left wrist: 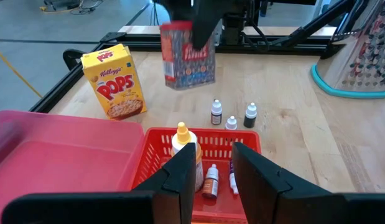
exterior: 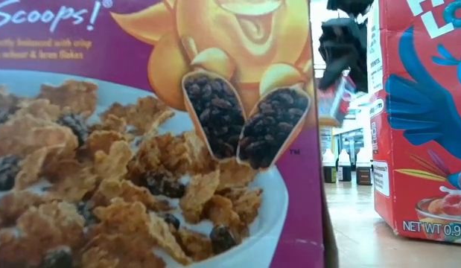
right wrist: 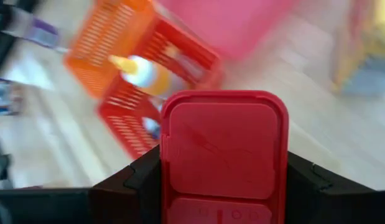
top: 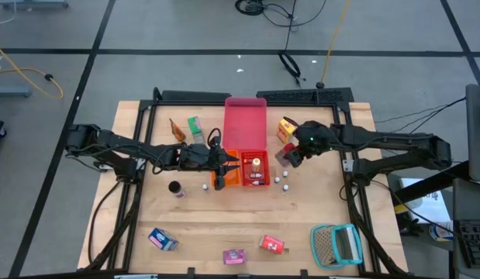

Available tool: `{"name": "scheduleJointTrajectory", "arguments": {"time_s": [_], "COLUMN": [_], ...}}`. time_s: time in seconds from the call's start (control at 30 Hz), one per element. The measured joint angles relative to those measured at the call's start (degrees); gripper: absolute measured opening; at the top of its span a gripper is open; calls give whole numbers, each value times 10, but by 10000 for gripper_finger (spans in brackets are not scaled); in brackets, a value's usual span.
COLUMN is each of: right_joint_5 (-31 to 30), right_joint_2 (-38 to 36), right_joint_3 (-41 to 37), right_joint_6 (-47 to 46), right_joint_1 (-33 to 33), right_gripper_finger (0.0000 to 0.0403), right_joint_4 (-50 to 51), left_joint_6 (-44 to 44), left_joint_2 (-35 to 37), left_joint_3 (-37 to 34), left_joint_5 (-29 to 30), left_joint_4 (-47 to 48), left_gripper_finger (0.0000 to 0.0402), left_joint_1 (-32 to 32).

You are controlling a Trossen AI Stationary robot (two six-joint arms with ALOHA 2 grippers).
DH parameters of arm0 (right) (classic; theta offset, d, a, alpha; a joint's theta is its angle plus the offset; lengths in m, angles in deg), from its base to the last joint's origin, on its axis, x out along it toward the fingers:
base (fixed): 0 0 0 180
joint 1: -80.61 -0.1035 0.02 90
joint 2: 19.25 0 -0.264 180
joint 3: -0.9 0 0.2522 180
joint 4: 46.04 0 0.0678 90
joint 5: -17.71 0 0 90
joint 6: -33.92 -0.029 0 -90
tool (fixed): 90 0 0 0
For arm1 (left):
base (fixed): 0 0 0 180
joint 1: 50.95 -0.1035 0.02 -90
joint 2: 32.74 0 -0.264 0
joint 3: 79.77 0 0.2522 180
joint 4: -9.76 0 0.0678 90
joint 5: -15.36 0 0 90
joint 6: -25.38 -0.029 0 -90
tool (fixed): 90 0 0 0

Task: Pick & Place Kitchen Items
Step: Put the red spice can into the orange basket

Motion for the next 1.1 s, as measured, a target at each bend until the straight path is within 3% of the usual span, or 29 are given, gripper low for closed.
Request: {"name": "scheduleJointTrajectory", "arguments": {"time_s": [0.3,0.6,0.87,1.1], "right_joint_5": [0,1,1,1], "right_joint_2": [19,69,107,136], "right_joint_3": [46,48,84,116], "right_joint_6": [36,71,118,159], "right_joint_1": [-72,-120,-159,-184], "right_gripper_finger": [205,205,205,205], "right_joint_4": [-108,-179,-195,-208], "left_joint_6": [0,4,31,41], "left_joint_2": [0,0,0,0], "left_joint_3": [0,0,0,0], "left_joint_5": [-6,-133,-136,-165], "left_joint_4": [3,-80,-82,-97], "left_gripper_finger": [108,108,109,166], "left_joint_1": [0,4,8,8]}}
